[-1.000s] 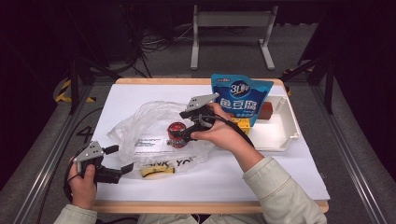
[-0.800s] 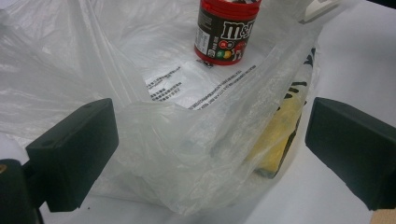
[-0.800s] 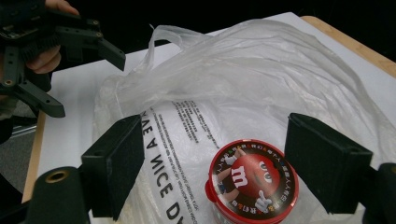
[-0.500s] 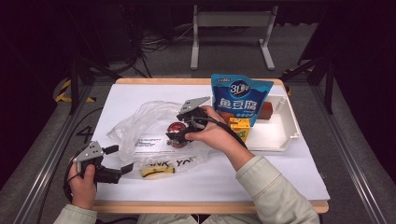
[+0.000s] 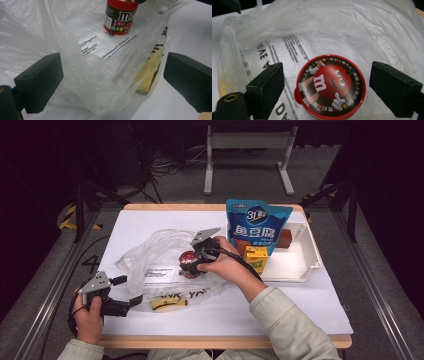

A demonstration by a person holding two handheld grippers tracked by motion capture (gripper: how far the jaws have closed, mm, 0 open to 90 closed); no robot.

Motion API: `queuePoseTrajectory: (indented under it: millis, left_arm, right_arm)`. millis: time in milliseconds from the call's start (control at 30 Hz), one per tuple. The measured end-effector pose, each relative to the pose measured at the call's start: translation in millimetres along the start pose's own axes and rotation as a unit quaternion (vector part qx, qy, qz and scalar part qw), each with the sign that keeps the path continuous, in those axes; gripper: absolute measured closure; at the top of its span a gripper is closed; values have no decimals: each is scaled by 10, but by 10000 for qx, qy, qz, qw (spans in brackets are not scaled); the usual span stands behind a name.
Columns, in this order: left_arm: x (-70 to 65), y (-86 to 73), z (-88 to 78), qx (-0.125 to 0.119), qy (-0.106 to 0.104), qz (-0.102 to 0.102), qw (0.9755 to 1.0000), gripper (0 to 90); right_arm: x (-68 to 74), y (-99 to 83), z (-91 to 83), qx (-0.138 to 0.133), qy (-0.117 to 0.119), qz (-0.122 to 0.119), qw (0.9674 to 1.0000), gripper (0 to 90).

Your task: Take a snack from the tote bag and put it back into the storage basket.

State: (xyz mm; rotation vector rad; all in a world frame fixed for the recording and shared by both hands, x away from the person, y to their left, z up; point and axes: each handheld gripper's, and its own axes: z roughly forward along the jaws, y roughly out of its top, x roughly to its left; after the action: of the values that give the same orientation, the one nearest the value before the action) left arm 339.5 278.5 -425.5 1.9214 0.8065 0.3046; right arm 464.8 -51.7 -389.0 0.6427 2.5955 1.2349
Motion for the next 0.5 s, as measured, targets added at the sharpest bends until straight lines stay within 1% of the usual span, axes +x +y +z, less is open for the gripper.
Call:
queuePoseTrajectory:
  millis: [67, 167, 233, 500]
  left_arm:
    - [0, -1, 0, 18, -5, -10, 10000, 33]
    - [2, -3, 2, 27, -14, -29, 10000, 33]
    - [4, -3, 1, 17, -11, -24, 10000, 33]
    - [6, -5, 6, 13, -27, -38, 10000, 33]
  right_arm:
    - [-16, -20, 29, 57, -36, -46, 10000, 139]
    - [-30, -42, 64, 101, -45, -17, 9999, 139]
    - [-41, -67, 100, 150, -24, 28, 9999, 138]
    - [-44, -121, 199, 332, 26, 31, 9994, 140]
